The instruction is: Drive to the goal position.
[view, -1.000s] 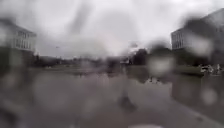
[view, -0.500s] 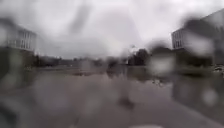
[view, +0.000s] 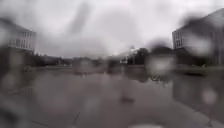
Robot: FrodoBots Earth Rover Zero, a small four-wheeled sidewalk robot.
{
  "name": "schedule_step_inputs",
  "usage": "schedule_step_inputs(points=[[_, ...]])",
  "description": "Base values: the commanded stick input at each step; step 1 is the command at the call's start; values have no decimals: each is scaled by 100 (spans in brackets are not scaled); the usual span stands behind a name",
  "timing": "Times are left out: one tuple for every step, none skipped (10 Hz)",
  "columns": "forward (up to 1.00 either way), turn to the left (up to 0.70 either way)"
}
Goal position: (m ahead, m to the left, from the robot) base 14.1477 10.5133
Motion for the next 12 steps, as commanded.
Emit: schedule_step_inputs(points=[[100, 0], [100, 0], [100, 0], [100, 0], [100, 0], [100, 0], [100, 0], [100, 0], [100, 0], [100, 0], [100, 0], [100, 0]])
